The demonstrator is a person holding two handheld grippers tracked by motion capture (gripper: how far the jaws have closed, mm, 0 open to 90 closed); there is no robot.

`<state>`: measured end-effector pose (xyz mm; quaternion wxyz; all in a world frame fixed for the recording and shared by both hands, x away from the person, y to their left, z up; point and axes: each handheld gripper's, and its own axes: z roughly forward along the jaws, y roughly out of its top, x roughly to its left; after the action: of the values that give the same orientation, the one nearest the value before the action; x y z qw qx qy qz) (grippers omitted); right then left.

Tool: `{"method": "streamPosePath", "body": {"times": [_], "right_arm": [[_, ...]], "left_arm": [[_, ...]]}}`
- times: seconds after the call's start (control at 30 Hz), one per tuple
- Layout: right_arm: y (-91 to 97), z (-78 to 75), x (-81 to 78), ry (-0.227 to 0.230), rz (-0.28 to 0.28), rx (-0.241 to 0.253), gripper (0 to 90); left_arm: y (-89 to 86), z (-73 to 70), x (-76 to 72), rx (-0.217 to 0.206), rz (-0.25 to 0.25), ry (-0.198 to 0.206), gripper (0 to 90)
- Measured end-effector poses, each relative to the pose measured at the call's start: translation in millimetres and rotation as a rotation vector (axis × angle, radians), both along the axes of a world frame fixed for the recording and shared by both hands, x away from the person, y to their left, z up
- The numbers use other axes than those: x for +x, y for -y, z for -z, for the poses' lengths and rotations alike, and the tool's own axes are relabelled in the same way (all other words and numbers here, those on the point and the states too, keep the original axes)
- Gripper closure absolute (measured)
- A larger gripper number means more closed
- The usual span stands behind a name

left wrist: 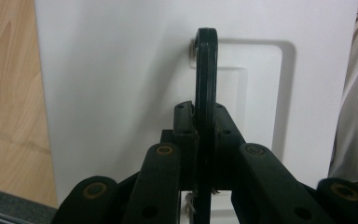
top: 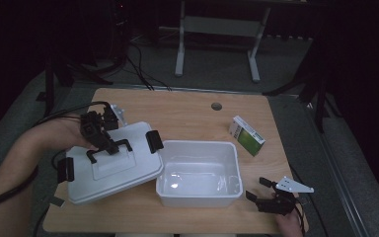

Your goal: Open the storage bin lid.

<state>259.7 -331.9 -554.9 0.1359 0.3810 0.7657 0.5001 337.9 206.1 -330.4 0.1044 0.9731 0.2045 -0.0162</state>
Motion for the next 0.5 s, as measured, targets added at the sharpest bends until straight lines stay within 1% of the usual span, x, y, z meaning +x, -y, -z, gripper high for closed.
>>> {"method": "streamPosePath", "body": {"times": [0.03, 0.07, 0.1, 0.17, 0.2, 0.27, 0.37, 0.4, 0.43, 0.5], "right_arm": [[-0.1, 0.0, 0.0, -0.001, 0.000, 0.000, 13.6], [-0.2, 0.0, 0.0, -0.003, 0.000, 0.000, 13.6], [-0.1, 0.0, 0.1, -0.001, 0.000, -0.001, 13.6], [0.2, 0.0, 0.0, 0.002, 0.000, 0.001, 13.6], [0.4, 0.1, 0.1, 0.002, 0.000, 0.002, 13.5], [0.4, 0.0, -0.1, 0.002, 0.002, 0.002, 13.6], [0.0, 0.0, -0.1, 0.000, 0.001, -0.001, 13.6], [0.0, 0.0, -0.1, 0.000, 0.001, -0.001, 13.6], [-0.1, 0.0, -0.1, -0.002, 0.000, 0.000, 13.6], [-0.1, 0.0, -0.4, -0.001, 0.001, 0.002, 13.6]], "left_arm": [[0.0, 0.0, 0.0, 0.000, 0.000, 0.000, 83.9], [-10.8, 4.8, 0.5, 0.002, -0.028, 0.001, 84.0], [-14.1, 7.2, 1.1, -0.001, -0.038, 0.004, 84.0], [-19.6, 13.4, 2.2, 0.006, -0.051, -0.005, 84.0], [-21.6, 16.9, 3.1, 0.003, -0.060, -0.008, 84.0], [-22.9, 24.3, 2.9, 0.001, -0.057, -0.022, 83.9], [-23.9, 34.9, 3.8, 0.003, -0.059, -0.027, 84.0], [-23.9, 34.9, 3.8, 0.003, -0.059, -0.027, 83.9], [-24.7, 42.8, 4.8, 0.010, -0.062, -0.035, 83.9], [-25.7, 50.7, 5.8, 0.020, -0.066, -0.042, 83.9]]}}
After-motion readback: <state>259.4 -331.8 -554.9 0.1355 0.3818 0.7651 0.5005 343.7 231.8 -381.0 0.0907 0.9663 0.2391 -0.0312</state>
